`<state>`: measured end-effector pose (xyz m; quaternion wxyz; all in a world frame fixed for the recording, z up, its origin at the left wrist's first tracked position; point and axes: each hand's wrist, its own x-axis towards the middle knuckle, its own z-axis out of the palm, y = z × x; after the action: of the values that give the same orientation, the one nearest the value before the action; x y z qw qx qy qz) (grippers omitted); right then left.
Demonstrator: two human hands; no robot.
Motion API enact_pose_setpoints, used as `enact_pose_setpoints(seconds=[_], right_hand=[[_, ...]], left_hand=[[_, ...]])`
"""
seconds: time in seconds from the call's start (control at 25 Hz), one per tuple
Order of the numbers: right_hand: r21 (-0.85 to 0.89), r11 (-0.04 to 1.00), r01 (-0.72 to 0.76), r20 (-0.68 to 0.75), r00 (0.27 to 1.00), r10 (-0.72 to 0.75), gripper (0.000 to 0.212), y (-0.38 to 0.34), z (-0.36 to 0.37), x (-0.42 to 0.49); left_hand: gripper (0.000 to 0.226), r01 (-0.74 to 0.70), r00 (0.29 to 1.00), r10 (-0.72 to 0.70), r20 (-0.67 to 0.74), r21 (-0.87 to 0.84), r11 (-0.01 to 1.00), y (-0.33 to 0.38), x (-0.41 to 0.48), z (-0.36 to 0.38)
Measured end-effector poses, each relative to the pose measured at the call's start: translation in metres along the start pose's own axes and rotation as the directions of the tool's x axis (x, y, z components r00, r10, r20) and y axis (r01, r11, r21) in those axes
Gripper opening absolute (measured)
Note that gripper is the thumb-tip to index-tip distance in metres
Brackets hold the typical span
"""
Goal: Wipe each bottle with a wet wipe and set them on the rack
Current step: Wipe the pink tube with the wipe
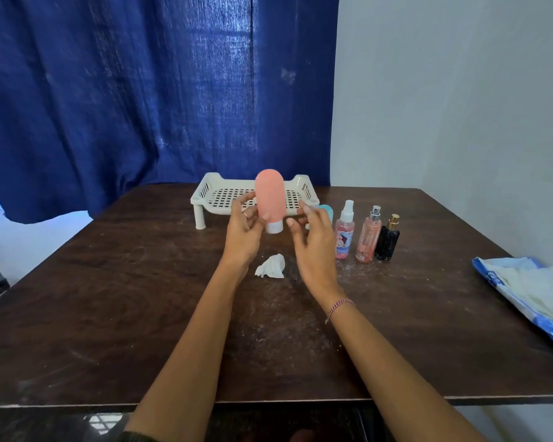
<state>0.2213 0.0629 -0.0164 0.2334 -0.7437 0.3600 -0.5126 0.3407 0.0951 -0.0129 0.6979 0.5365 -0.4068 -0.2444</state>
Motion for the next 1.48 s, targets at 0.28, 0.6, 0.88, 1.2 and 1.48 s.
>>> enact_pose_setpoints(seconds=[0.28, 0.6, 0.88, 1.2, 1.48], right_hand=[[0.152, 0.985, -0.079, 0.055, 0.996, 0.071, 0.032, -0.027, 0.027, 0.048], [0.202, 0.969, -0.142, 0.057, 0.99, 0.133, 0.028, -0.036, 0.093, 0.086], [0.219, 0.944, -0.248, 0.082, 0.968, 0.236, 0.026, -0.026, 0.148, 0.112], [0.124, 0.958, -0.26, 0.163, 0.957, 0.238, 0.029, -0.012, 0.174, 0.118], [0.077, 0.979, -0.19, 0.227, 0.959, 0.168, 0.028, -0.015, 0.172, 0.121]], left_hand=[[0.031, -0.036, 0.998, 0.04, -0.039, 0.095, 0.995, 0.009, 0.011, -0.025], [0.04, -0.07, 0.951, 0.264, -0.159, 0.722, 0.688, 0.031, 0.07, -0.069], [0.048, -0.019, 0.98, 0.153, -0.13, 0.697, 0.716, 0.017, 0.109, -0.096], [0.044, 0.013, 0.98, 0.124, -0.157, 0.669, 0.743, -0.004, 0.123, -0.113], [0.039, 0.041, 0.965, 0.16, -0.207, 0.723, 0.689, -0.005, 0.124, -0.115]])
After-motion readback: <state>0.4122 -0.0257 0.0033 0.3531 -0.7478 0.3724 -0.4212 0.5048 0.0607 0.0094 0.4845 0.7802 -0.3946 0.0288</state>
